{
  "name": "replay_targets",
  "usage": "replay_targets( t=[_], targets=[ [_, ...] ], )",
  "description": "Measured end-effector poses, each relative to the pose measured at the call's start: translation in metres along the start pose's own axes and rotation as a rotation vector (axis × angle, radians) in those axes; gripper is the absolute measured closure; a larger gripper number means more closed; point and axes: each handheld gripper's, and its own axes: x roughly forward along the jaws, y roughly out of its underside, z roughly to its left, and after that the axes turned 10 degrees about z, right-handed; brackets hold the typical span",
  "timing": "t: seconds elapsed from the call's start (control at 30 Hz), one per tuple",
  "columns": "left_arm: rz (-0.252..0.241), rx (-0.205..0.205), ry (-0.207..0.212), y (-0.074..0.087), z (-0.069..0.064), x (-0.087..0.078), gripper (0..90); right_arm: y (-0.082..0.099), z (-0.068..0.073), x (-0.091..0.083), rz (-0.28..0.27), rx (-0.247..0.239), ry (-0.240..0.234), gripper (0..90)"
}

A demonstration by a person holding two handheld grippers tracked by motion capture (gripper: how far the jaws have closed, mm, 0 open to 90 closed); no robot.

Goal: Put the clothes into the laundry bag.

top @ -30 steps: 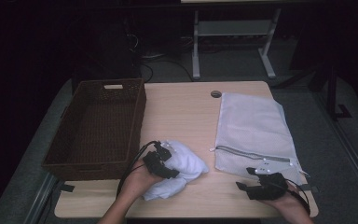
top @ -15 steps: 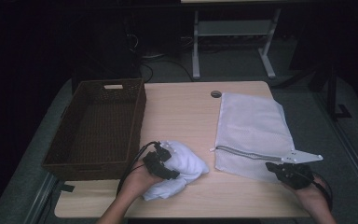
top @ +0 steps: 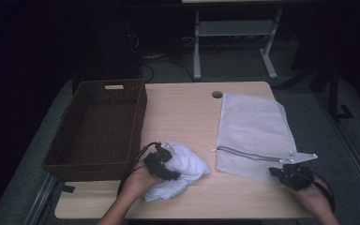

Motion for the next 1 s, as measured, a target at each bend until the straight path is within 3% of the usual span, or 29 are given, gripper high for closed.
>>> replay_targets(
  t=[0.33,0.67,1.0],
  targets=[
    [0.001,-0.001,-0.002,0.000,-0.001,0.000,55.8,-0.007,0.005,0.006,0.009,-0.015,-0.007,90.0],
    [0.001,-0.003,0.000,0.000,0.000,0.000,55.8,-0.030,0.022,0.018,0.003,-0.069,-0.022,90.0],
    [0.002,-0.004,0.000,0.000,0.000,0.000,55.8,-0.053,0.036,0.030,-0.006,-0.120,-0.074,90.0]
  ],
)
